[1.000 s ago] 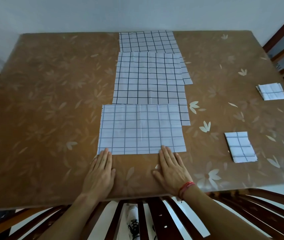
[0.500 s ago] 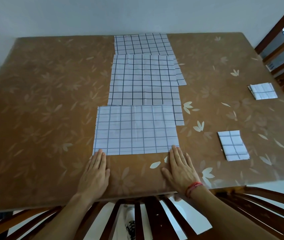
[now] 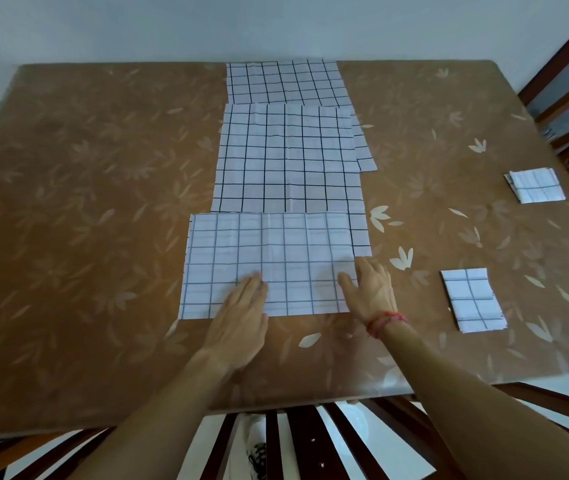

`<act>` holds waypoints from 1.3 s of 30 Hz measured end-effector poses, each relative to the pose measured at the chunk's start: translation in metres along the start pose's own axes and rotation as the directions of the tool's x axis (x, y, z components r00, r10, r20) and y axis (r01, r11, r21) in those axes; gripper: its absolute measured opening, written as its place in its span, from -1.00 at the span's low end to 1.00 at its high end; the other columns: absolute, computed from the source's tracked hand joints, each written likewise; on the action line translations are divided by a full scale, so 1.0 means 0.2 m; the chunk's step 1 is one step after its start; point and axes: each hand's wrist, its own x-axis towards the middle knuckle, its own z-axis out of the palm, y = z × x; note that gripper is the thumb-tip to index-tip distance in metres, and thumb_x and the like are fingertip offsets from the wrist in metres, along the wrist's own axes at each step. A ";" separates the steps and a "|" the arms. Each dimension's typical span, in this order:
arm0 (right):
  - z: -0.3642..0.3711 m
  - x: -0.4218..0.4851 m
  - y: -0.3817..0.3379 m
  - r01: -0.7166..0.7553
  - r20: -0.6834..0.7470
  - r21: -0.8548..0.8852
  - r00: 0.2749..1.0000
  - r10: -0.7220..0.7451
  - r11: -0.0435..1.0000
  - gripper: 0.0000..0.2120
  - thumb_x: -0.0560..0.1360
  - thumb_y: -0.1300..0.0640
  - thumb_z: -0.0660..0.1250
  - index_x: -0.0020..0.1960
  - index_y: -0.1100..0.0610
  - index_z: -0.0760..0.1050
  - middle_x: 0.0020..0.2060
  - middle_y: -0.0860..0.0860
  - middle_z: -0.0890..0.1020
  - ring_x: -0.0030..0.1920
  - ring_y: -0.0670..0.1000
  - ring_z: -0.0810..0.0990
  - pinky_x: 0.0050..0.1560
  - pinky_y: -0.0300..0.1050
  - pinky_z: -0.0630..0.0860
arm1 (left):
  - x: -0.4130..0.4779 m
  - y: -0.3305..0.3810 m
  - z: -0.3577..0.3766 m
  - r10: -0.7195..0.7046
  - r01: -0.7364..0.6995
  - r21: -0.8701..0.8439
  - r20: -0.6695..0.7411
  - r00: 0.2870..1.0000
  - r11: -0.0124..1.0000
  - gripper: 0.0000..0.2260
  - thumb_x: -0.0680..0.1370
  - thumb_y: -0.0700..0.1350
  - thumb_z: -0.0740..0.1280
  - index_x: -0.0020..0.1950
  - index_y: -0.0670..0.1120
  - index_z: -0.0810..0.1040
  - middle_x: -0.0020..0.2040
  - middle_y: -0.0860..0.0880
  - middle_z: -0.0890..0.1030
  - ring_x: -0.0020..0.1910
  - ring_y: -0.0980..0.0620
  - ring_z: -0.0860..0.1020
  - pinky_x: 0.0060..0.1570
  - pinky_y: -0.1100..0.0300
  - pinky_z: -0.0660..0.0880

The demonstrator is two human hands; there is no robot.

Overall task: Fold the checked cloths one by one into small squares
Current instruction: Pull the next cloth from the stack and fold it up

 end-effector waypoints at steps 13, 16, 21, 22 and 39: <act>-0.04 0.18 -0.14 -0.343 0.060 0.309 0.938 0.342 0.887 -0.45 0.53 0.02 0.27 0.45 0.21 0.31 0.16 0.13 0.58 0.25 0.16 0.48 0.13 -0.06 0.40 | 0.07 0.03 0.09 -0.004 0.005 -0.018 0.052 0.999 1.000 -0.51 0.67 -0.07 0.08 0.59 -0.08 0.04 0.60 0.00 -0.08 0.56 0.04 -0.17 0.47 0.16 -0.23; -0.05 0.20 -0.15 -0.371 0.099 0.319 0.928 0.358 0.872 -0.52 0.51 0.01 0.30 0.35 0.24 0.41 0.16 0.15 0.56 0.19 0.18 0.50 0.04 -0.07 0.40 | 0.07 0.03 0.10 -0.015 0.017 -0.031 0.047 0.999 0.999 -0.51 0.67 -0.06 0.08 0.59 -0.06 0.04 0.60 0.00 -0.09 0.56 0.05 -0.18 0.48 0.15 -0.22; -0.05 0.22 -0.15 -0.423 0.185 0.433 0.906 0.381 0.796 -0.64 0.40 -0.03 0.43 -0.39 0.17 0.40 -0.48 0.01 0.35 -0.38 0.07 0.38 -0.36 -0.14 0.35 | 0.06 0.02 0.10 -0.011 0.013 -0.052 0.043 0.999 0.999 -0.50 0.67 -0.06 0.09 0.59 -0.05 0.05 0.60 0.01 -0.09 0.56 0.06 -0.19 0.51 0.13 -0.19; -0.05 0.22 -0.16 -0.452 0.208 0.470 0.892 0.403 0.759 -0.62 0.37 -0.04 0.47 -0.40 0.16 0.39 -0.49 0.00 0.33 -0.43 0.03 0.33 -0.40 -0.15 0.32 | 0.06 0.02 0.10 -0.011 0.013 -0.052 0.044 0.999 0.999 -0.50 0.67 -0.06 0.09 0.59 -0.05 0.04 0.60 0.01 -0.09 0.56 0.06 -0.20 0.51 0.13 -0.19; -0.08 0.08 -0.08 -0.420 0.158 0.657 0.889 0.430 0.626 -0.80 0.39 0.16 0.49 -0.12 0.30 0.59 -0.28 0.04 0.64 -0.27 0.02 0.58 -0.38 -0.24 0.52 | 0.06 0.05 0.07 0.038 -0.039 -0.045 -0.005 0.999 0.998 -0.42 0.62 -0.05 0.20 0.58 -0.14 0.06 0.60 -0.06 -0.03 0.57 0.02 -0.13 0.52 0.10 -0.17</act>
